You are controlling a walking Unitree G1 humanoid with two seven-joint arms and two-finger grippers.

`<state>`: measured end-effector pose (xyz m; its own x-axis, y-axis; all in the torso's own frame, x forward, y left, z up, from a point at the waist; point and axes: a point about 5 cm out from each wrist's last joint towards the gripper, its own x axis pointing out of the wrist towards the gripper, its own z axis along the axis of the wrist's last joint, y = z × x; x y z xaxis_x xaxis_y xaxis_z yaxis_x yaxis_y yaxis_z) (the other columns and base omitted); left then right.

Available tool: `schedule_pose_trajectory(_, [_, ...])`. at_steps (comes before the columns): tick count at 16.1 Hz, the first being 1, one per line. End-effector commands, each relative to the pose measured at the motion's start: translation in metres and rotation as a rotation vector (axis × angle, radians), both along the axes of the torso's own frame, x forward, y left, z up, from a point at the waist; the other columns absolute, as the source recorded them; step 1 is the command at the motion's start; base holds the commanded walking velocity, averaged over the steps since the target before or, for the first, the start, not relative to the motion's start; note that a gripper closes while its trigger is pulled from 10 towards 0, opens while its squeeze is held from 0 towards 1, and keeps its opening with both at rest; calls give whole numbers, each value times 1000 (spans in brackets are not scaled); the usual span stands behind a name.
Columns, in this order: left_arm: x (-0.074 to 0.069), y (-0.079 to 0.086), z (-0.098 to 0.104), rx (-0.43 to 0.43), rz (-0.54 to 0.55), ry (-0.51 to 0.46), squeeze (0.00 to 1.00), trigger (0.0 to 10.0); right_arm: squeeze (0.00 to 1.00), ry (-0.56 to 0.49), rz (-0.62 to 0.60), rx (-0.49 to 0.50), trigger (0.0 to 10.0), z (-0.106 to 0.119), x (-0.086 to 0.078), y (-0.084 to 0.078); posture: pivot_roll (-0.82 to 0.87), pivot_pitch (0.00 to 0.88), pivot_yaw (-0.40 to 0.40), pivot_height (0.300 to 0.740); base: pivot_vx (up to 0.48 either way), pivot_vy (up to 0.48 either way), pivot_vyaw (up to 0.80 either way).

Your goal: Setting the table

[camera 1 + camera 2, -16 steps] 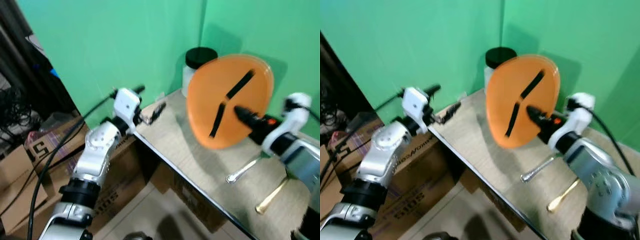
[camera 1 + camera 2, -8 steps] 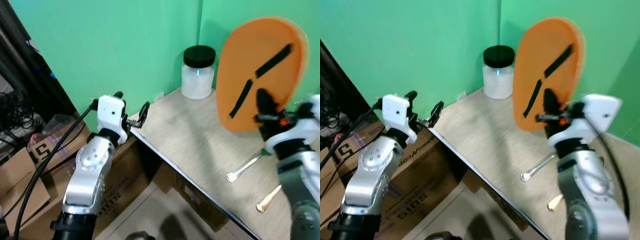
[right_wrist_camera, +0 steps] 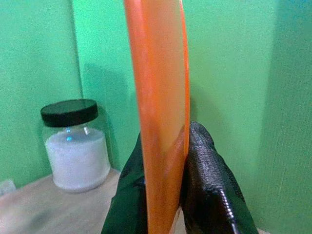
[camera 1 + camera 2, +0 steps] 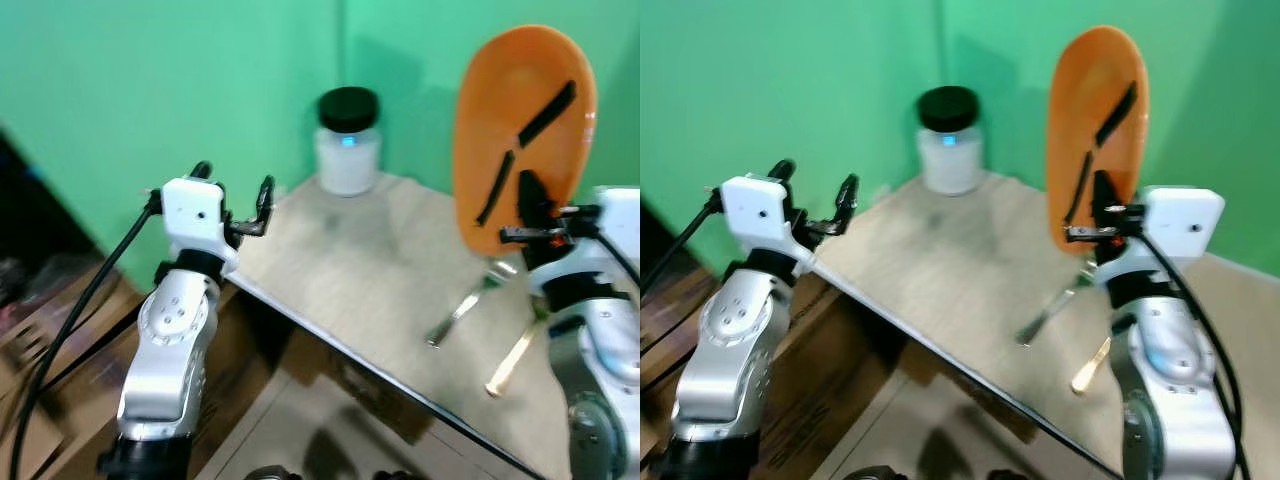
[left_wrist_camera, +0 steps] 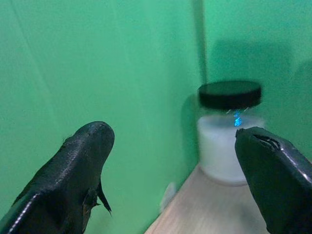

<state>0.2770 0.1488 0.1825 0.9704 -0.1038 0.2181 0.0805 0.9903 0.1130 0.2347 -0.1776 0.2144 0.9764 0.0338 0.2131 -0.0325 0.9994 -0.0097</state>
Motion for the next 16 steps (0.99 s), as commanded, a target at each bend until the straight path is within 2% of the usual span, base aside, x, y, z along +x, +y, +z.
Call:
schedule_pose_trajectory(1, [-3,12,-2,31,57,35,1000,10000,0,-49,48,-15,10000,7,0,8,72,0,18,740,0,0,-800])
schedule_pose_trajectory(2, [-7,13,-4,45,19,44,1000,10000,0,-45,66,-22,10000,5,3,10,89,0,-3,740,0,0,-800])
schedule_pose_trajectory(3, [-10,17,-5,53,48,50,922,10000,0,-47,70,-26,10000,4,7,10,100,0,-14,740,0,0,-800])
schedule_pose_trajectory(5, [-15,17,-15,103,14,137,867,10000,0,-34,81,-19,10000,1,15,9,127,0,-43,740,0,0,-800])
schedule_pose_trajectory(6, [-16,16,-18,65,13,172,859,10000,0,-30,82,-9,10000,-1,17,8,139,0,-56,740,0,0,-800])
schedule_pose_trajectory(9, [-16,5,-11,83,-50,152,851,10000,0,-48,90,33,10000,0,15,9,122,0,-39,740,0,0,-800])
schedule_pose_trajectory(12, [-9,-7,-5,117,-120,129,733,10000,0,-94,77,-37,10000,5,4,11,64,0,22,740,0,0,-800])
schedule_pose_trajectory(14, [-9,-12,1,90,-144,96,667,10000,0,-89,67,-24,10000,6,2,9,62,0,29,740,0,0,-784])
schedule_pose_trajectory(15, [-9,-10,5,47,-120,77,663,10000,0,-94,64,-26,10000,6,2,9,69,0,26,740,0,0,-750])
schedule_pose_trajectory(16, [-9,-9,6,50,-117,73,663,10000,0,-94,68,-26,10000,5,2,9,74,0,24,740,0,0,-731])
